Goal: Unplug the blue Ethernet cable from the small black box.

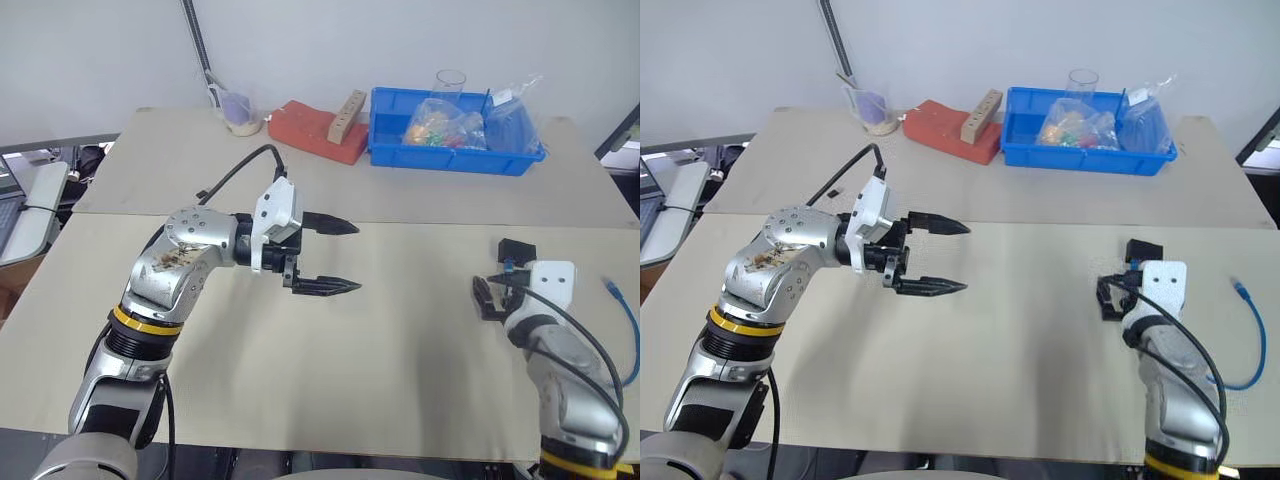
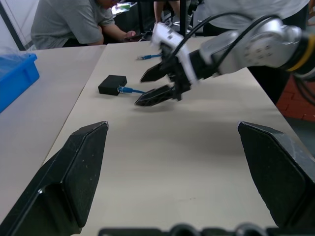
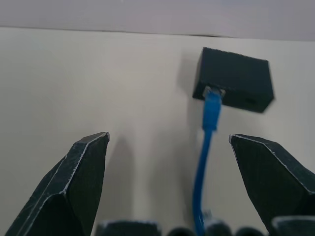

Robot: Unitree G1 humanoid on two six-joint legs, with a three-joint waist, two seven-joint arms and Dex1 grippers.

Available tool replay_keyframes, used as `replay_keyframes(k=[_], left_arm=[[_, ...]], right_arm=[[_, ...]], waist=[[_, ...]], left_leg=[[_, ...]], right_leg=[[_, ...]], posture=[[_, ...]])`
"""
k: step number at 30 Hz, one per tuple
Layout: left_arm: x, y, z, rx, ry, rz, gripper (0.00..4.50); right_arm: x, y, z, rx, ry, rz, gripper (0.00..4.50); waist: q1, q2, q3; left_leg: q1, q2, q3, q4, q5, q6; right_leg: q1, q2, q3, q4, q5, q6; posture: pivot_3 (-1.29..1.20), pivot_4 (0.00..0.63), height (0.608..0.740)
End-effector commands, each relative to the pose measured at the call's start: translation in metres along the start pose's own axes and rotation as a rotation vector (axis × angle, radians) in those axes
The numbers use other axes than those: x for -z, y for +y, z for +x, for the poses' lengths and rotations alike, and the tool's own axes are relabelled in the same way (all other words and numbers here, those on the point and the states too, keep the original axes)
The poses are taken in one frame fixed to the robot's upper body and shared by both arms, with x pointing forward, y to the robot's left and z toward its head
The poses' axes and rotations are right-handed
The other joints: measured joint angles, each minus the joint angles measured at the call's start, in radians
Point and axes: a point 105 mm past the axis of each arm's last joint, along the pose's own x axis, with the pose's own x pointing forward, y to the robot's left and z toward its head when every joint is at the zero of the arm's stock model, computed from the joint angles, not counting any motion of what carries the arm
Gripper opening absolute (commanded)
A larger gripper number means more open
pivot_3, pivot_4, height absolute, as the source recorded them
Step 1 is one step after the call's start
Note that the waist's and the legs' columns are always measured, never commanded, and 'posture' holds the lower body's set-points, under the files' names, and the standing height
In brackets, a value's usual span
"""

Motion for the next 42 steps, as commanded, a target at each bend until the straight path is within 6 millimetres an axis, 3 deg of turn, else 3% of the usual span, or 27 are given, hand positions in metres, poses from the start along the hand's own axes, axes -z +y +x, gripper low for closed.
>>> replay_keyframes(k=[1, 5, 9, 18, 20, 25, 27, 29, 33, 37, 42], left_arm=[[-0.012, 0.008, -0.007, -0.049, -0.025, 0.036, 4.47], [-0.014, 0.008, -0.012, -0.072, -0.015, 0.039, 4.47], [-0.013, 0.007, -0.015, -0.083, -0.007, 0.032, 4.50], [-0.016, 0.007, -0.016, -0.124, -0.027, 0.019, 4.50], [-0.016, 0.007, -0.018, -0.152, -0.041, 0.003, 4.50], [-0.016, 0.015, -0.036, -0.275, -0.092, -0.084, 4.50], [-0.012, 0.021, -0.048, -0.332, -0.122, -0.176, 4.50], [-0.009, 0.024, -0.055, -0.356, -0.148, -0.255, 4.50], [0.001, 0.024, -0.062, -0.353, -0.145, -0.380, 4.50], [0.016, 0.012, -0.060, -0.319, -0.084, -0.413, 4.50], [0.021, 0.013, -0.059, -0.353, -0.097, -0.421, 4.50]], right_arm=[[-0.009, -0.011, 0.010, 0.050, -0.039, 0.006, 4.35], [-0.008, -0.016, 0.017, 0.085, -0.033, 0.039, 4.35], [-0.008, -0.016, 0.020, 0.101, -0.030, 0.056, 3.21], [-0.011, -0.021, 0.020, 0.097, -0.045, 0.013, 0.06], [-0.021, -0.010, 0.018, -0.010, -0.102, -0.083, 0.03], [-0.059, 0.076, -0.014, -0.585, -0.298, -0.356, 0.03], [-0.070, 0.110, -0.035, -0.822, -0.409, -0.621, 0.03], [-0.072, 0.129, -0.044, -0.952, -0.500, -0.840, 0.03], [-0.087, 0.155, -0.046, -1.069, -0.759, -1.175, 0.03], [-0.103, 0.171, -0.047, -1.091, -0.974, -1.285, 0.03], [-0.122, 0.188, -0.055, -1.056, -1.209, -1.379, 0.03]], waist=[[0.001, 0.000, 0.000], [0.002, 0.000, 0.000], [0.000, 0.000, 0.000], [0.001, 0.000, 0.000], [0.002, 0.001, 0.000], [-0.009, 0.001, 0.001], [-0.010, 0.002, 0.001], [-0.012, 0.002, 0.002], [-0.003, 0.000, 0.003], [0.001, 0.000, 0.003], [0.005, 0.000, 0.003]], left_leg=[[0.000, 0.000, 0.000, 0.000, 0.000, 0.000], [0.000, 0.000, 0.000, 0.000, 0.000, 0.000], [0.000, 0.001, -0.001, 0.000, 0.000, 0.000], [0.000, 0.001, -0.001, 0.000, 0.000, 0.000], [0.000, 0.001, 0.000, 0.000, 0.000, 0.000], [0.000, 0.002, 0.000, 0.001, 0.000, 0.000], [0.001, 0.002, -0.001, 0.001, 0.000, 0.000], [0.001, 0.002, -0.001, 0.001, 0.000, 0.000], [0.001, 0.002, -0.001, 0.002, 0.000, 0.000], [0.001, 0.002, -0.001, 0.003, 0.000, 0.000], [0.001, 0.003, -0.002, 0.004, 0.000, 0.000]], right_leg=[[0.000, 0.000, 0.000, 0.000, 0.000, 0.000], [0.000, 0.000, 0.000, 0.000, 0.000, 0.000], [0.000, 0.000, 0.000, 0.001, 0.000, 0.000], [0.000, 0.000, 0.000, 0.001, 0.000, 0.000], [0.000, -0.001, 0.000, 0.001, 0.000, 0.000], [0.000, 0.001, 0.000, 0.000, 0.000, 0.000], [0.000, 0.002, 0.000, 0.001, 0.000, 0.000], [0.000, 0.002, 0.000, 0.001, 0.000, 0.000], [0.001, 0.001, -0.002, 0.001, 0.000, 0.000], [0.001, -0.001, -0.003, 0.002, 0.000, 0.000], [0.001, -0.002, -0.003, 0.003, 0.000, 0.000]], posture=[[0.00, 0.150, 0.740], [0.00, 0.150, 0.740], [0.00, 0.150, 0.740], [0.00, 0.150, 0.740], [0.00, 0.150, 0.740], [0.00, 0.150, 0.740], [0.00, 0.150, 0.740], [0.00, 0.150, 0.740], [0.00, 0.150, 0.740], [0.00, 0.150, 0.740], [0.00, 0.150, 0.740]])
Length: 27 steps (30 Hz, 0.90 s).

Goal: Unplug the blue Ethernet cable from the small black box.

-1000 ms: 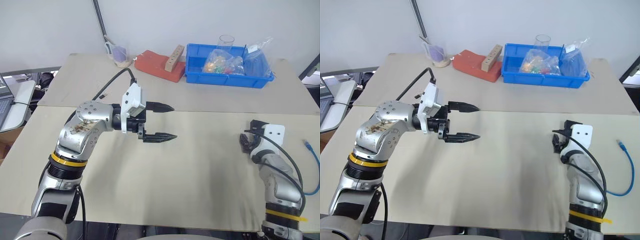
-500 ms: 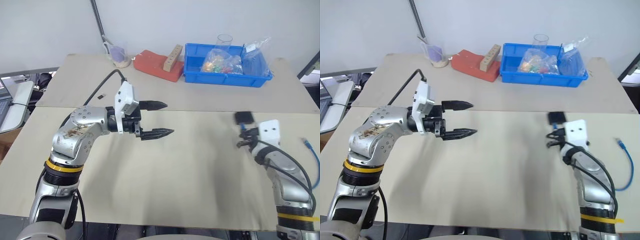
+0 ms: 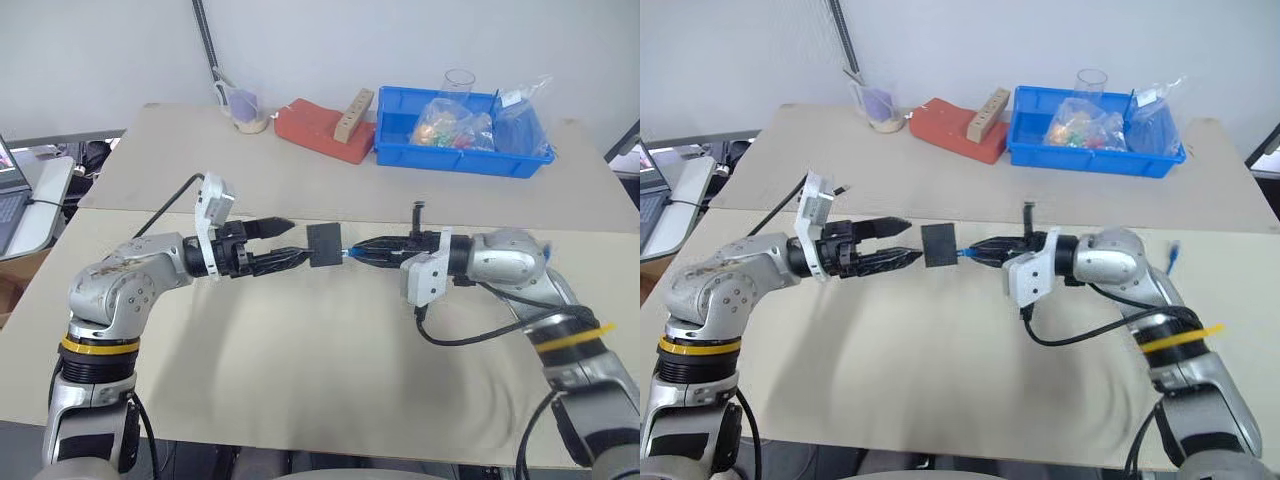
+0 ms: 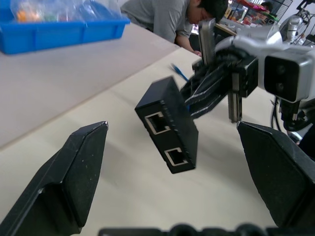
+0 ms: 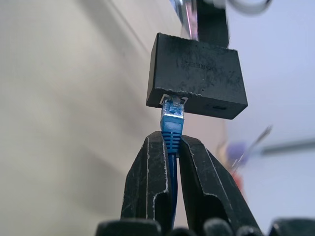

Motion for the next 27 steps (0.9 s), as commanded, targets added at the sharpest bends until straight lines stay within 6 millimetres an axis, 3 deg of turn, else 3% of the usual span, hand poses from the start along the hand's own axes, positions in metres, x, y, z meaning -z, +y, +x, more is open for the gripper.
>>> replay_keyframes(k=[1, 7, 10, 15, 17, 24, 26, 27], left_arm=[[-0.007, -0.004, 0.002, 0.002, -0.027, 0.040, 4.50], [-0.006, -0.008, 0.006, 0.024, -0.035, 0.023, 4.50], [-0.007, -0.010, 0.008, 0.043, -0.050, 0.013, 3.74], [-0.009, -0.012, 0.008, 0.063, -0.047, 0.005, 1.28], [-0.010, -0.011, 0.008, 0.065, -0.048, 0.003, 0.57], [-0.010, -0.009, 0.008, 0.061, -0.035, 0.018, 0.61], [-0.009, -0.007, 0.009, 0.054, -0.020, 0.041, 0.61], [-0.009, -0.007, 0.008, 0.062, -0.010, 0.056, 0.61]], right_arm=[[-0.012, -0.021, 0.005, 0.075, -0.071, -0.148, 0.03], [-0.015, -0.037, 0.013, 0.141, -0.087, -0.246, 0.03], [-0.013, -0.039, 0.015, 0.146, -0.079, -0.258, 0.00], [-0.010, -0.034, 0.014, 0.131, -0.067, -0.265, 0.00], [-0.008, -0.032, 0.013, 0.122, -0.061, -0.265, 0.00], [-0.005, -0.032, 0.011, 0.116, -0.058, -0.248, 0.00], [-0.007, -0.027, 0.010, 0.075, -0.080, -0.134, 1.08], [-0.009, -0.021, 0.008, 0.012, -0.091, -0.031, 1.30]], waist=[[-0.002, 0.000, 0.000], [-0.006, 0.000, 0.000], [-0.006, 0.000, 0.000], [-0.006, 0.000, 0.000], [-0.006, 0.000, 0.000], [-0.007, 0.000, 0.000], [-0.006, 0.000, 0.000], [-0.006, 0.000, 0.000]], left_leg=[[0.000, 0.000, 0.000, 0.000, 0.000, 0.000], [0.001, 0.001, 0.000, 0.000, 0.000, 0.000], [0.001, 0.001, 0.000, 0.000, 0.000, 0.000], [0.001, 0.001, 0.000, 0.000, 0.000, 0.000], [0.001, 0.001, 0.000, 0.000, 0.000, 0.000], [0.001, 0.001, 0.000, 0.000, 0.000, 0.000], [0.001, 0.001, 0.000, 0.000, 0.000, 0.000], [0.001, 0.001, 0.000, 0.000, 0.000, 0.000]], right_leg=[[0.000, 0.000, 0.000, 0.000, 0.000, 0.000], [0.000, 0.000, 0.000, 0.002, 0.000, 0.000], [0.000, 0.001, 0.000, 0.003, 0.000, 0.000], [0.000, 0.001, 0.000, 0.003, 0.000, 0.000], [0.000, 0.001, 0.000, 0.003, 0.000, 0.000], [0.000, 0.001, 0.000, 0.003, 0.000, 0.000], [0.000, 0.001, 0.000, 0.003, 0.000, 0.000], [0.000, 0.001, 0.000, 0.003, 0.000, 0.000]], posture=[[0.00, 0.150, 0.740], [0.00, 0.150, 0.740], [0.00, 0.150, 0.740], [0.00, 0.150, 0.740], [0.00, 0.150, 0.740], [0.00, 0.150, 0.740], [0.00, 0.150, 0.740], [0.00, 0.150, 0.740]])
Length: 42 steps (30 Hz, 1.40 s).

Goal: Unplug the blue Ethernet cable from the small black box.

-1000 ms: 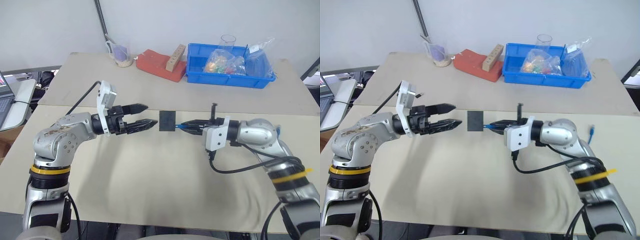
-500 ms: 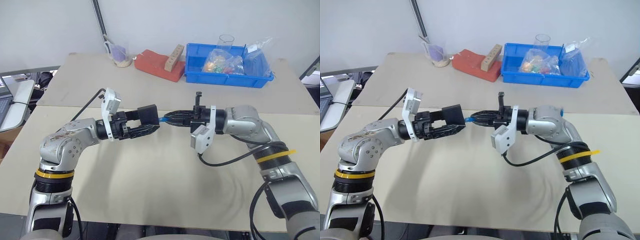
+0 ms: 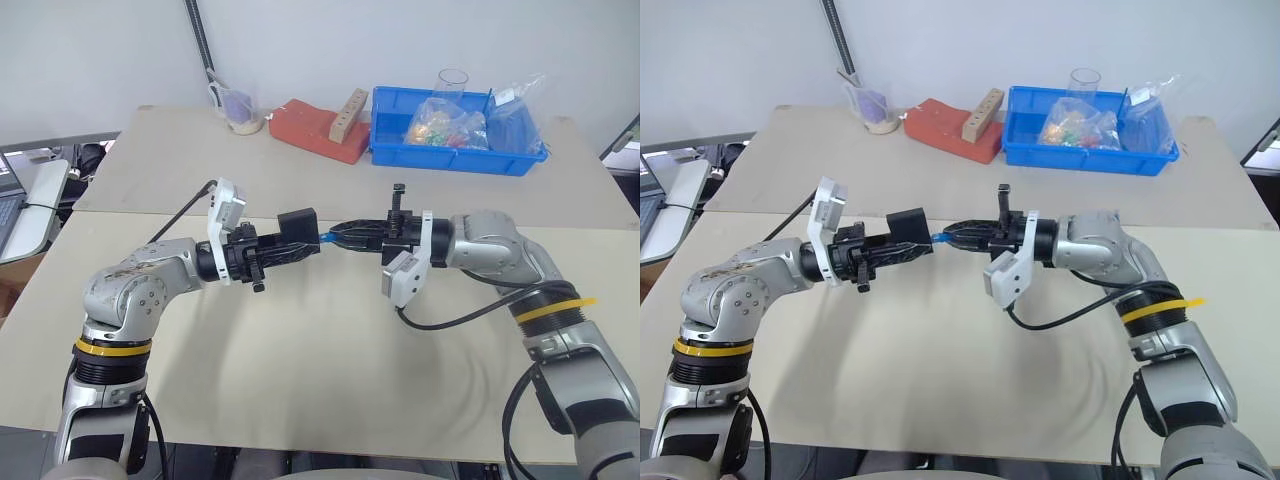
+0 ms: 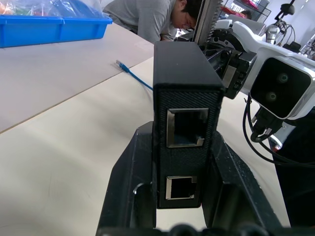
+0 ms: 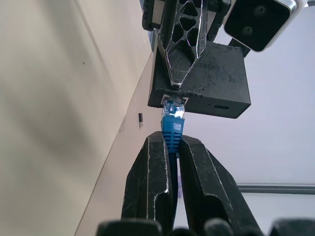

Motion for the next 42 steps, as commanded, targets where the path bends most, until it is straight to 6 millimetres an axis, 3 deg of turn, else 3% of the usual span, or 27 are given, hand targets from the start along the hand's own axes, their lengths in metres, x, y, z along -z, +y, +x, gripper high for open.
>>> replay_keyframes(k=[1, 3, 7, 10, 13, 17, 23, 42], left_arm=[[-0.012, 0.001, -0.003, 0.014, 0.007, 0.094, 0.61], [-0.012, 0.002, -0.004, 0.023, 0.018, 0.118, 0.61], [-0.008, 0.001, -0.005, 0.062, 0.058, 0.160, 0.61], [-0.009, 0.000, -0.004, 0.090, 0.067, 0.188, 0.61], [-0.011, 0.000, -0.001, 0.104, 0.070, 0.203, 0.61], [-0.012, -0.003, 0.001, 0.131, 0.079, 0.219, 0.61], [-0.016, -0.008, 0.005, 0.144, 0.071, 0.229, 0.61], [-0.014, -0.012, 0.007, 0.166, 0.083, 0.234, 0.61]], right_arm=[[-0.009, 0.000, -0.009, -0.091, -0.047, 0.225, 1.69], [-0.013, 0.002, -0.014, -0.143, -0.068, 0.356, 2.39], [-0.021, -0.025, -0.023, -0.159, -0.113, 0.944, 3.74], [-0.019, -0.037, -0.021, -0.180, -0.096, 1.234, 3.74], [-0.017, -0.035, -0.019, -0.241, -0.051, 1.444, 3.74], [-0.012, -0.038, -0.010, -0.220, -0.023, 1.475, 3.74], [-0.010, -0.025, 0.000, -0.247, 0.019, 1.484, 3.74], [-0.009, -0.024, 0.006, -0.250, 0.008, 1.500, 3.74]], waist=[[0.001, 0.000, 0.000], [0.002, 0.000, 0.000], [0.001, 0.000, 0.000], [-0.001, 0.001, 0.000], [0.003, 0.000, 0.000], [0.005, 0.000, 0.000], [0.005, 0.000, 0.000], [0.001, 0.000, 0.000]], left_leg=[[0.000, 0.000, 0.000, 0.000, 0.000, 0.000], [0.000, 0.000, 0.000, 0.000, 0.000, 0.000], [-0.001, 0.001, 0.000, 0.000, 0.000, 0.000], [-0.001, 0.001, 0.000, 0.000, 0.000, 0.000], [0.000, 0.001, -0.001, 0.000, 0.000, 0.000], [-0.002, 0.000, -0.001, -0.001, -0.001, 0.001], [-0.003, 0.000, -0.001, 0.000, -0.001, 0.001], [-0.003, 0.000, -0.001, 0.000, -0.001, 0.001]], right_leg=[[0.000, 0.000, 0.000, 0.000, 0.000, 0.000], [0.001, 0.000, 0.000, 0.001, 0.000, 0.000], [0.001, 0.000, 0.000, 0.000, 0.000, 0.000], [0.001, 0.000, 0.000, 0.000, 0.000, 0.000], [0.001, 0.000, -0.001, -0.002, 0.000, 0.000], [-0.002, 0.000, -0.001, -0.002, 0.000, 0.000], [-0.003, 0.000, -0.001, -0.002, 0.000, 0.000], [-0.003, 0.000, -0.002, -0.002, 0.000, 0.000]], posture=[[0.00, 0.150, 0.740], [0.00, 0.150, 0.740], [0.00, 0.150, 0.740], [0.00, 0.150, 0.740], [0.00, 0.150, 0.740], [0.00, 0.150, 0.740], [0.00, 0.150, 0.740], [0.00, 0.150, 0.740]])
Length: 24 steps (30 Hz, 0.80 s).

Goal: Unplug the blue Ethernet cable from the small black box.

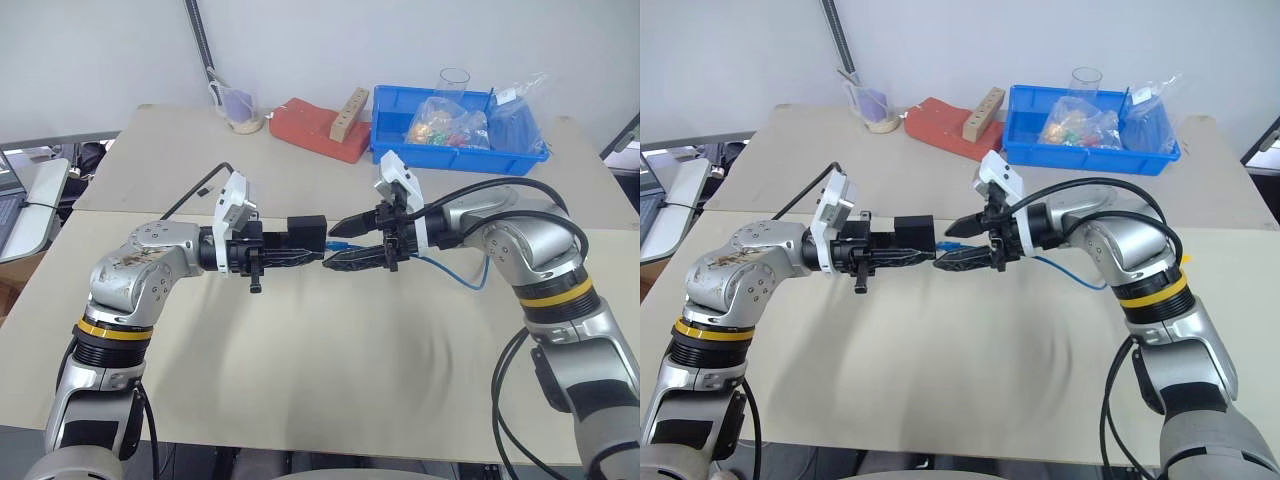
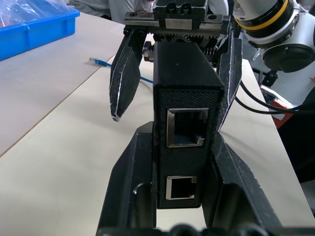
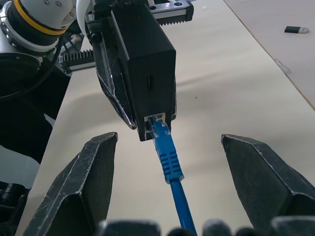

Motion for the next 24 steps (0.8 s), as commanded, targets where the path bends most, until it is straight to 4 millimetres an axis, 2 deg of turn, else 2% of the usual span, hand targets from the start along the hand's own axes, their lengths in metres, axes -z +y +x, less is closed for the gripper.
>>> replay_keyframes(k=[1, 9, 10, 19, 20, 24], left_arm=[[-0.0102, -0.0049, 0.0016, 0.029, -0.011, 0.044, 0.61], [-0.0094, -0.0063, 0.0020, 0.039, -0.002, 0.048, 0.61], [-0.0094, -0.0065, 0.0022, 0.040, -0.002, 0.048, 0.61], [-0.0065, -0.0092, 0.0015, 0.052, 0.013, 0.053, 0.61], [-0.0057, -0.0099, 0.0014, 0.056, 0.017, 0.055, 0.61], [-0.0035, -0.0116, 0.0015, 0.064, 0.025, 0.055, 0.61]], right_arm=[[-0.0140, 0.0016, -0.0052, 0.002, -0.029, -0.041, 3.74], [-0.0166, 0.0002, -0.0073, 0.002, -0.036, -0.027, 3.74], [-0.0168, 0.0008, -0.0073, -0.004, -0.035, -0.027, 3.19], [-0.0163, 0.0034, -0.0079, -0.029, -0.027, -0.029, 0.16], [-0.0162, 0.0039, -0.0079, -0.033, -0.026, -0.030, 0.03], [-0.0166, 0.0056, -0.0091, -0.048, -0.016, -0.041, 0.03]], waist=[[0.000, 0.000, 0.000], [0.000, 0.000, 0.000], [0.000, 0.000, 0.000], [0.000, 0.000, 0.000], [0.000, 0.000, 0.000], [0.000, 0.000, 0.000]], left_leg=[[0.000, 0.000, 0.000, 0.000, 0.000, 0.000], [0.000, 0.000, 0.000, 0.000, 0.000, 0.000], [0.000, 0.000, 0.000, 0.000, 0.000, 0.000], [0.000, 0.000, 0.000, 0.000, 0.000, 0.000], [0.000, 0.000, 0.000, 0.000, 0.000, 0.000], [0.000, 0.000, 0.000, 0.000, 0.000, 0.000]], right_leg=[[0.000, 0.000, 0.000, 0.000, 0.000, 0.000], [0.000, 0.000, 0.000, 0.000, 0.000, 0.000], [0.000, 0.000, 0.000, 0.000, 0.000, 0.000], [0.000, 0.000, 0.000, 0.000, 0.000, 0.000], [0.000, 0.000, 0.000, 0.000, 0.000, 0.000], [0.000, 0.000, 0.000, 0.000, 0.000, 0.000]], posture=[[0.00, 0.150, 0.740], [0.00, 0.150, 0.740], [0.00, 0.150, 0.740], [0.00, 0.150, 0.740], [0.00, 0.150, 0.740], [0.00, 0.150, 0.740]])
